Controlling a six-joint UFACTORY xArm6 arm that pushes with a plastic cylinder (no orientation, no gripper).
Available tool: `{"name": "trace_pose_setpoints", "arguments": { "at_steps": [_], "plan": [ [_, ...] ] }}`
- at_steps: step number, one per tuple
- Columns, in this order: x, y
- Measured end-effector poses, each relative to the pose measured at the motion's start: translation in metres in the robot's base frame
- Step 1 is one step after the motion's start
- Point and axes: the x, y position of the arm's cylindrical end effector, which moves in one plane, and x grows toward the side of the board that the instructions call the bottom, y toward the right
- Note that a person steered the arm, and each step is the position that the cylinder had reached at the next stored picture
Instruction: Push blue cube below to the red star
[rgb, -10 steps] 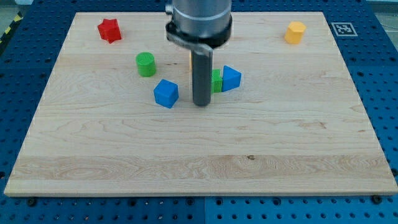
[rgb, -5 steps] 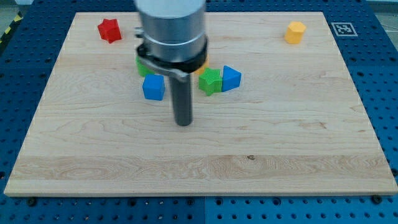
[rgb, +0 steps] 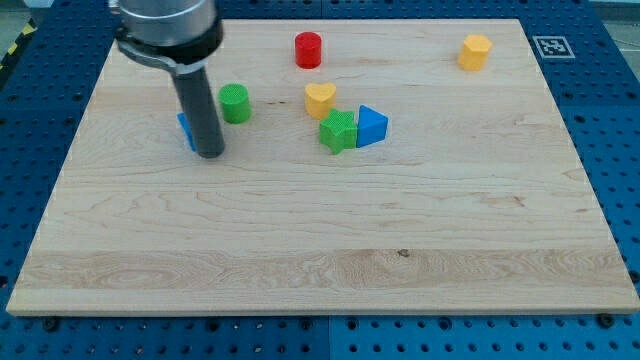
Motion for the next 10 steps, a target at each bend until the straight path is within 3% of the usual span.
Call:
{"name": "trace_pose_setpoints", "arguments": {
  "at_steps": [2, 3, 7, 10],
  "plan": [
    [0.003, 0.047],
    [-0.023, 0.054],
    [-0.033, 0.000],
    [-0.042, -0.005]
  ]
}}
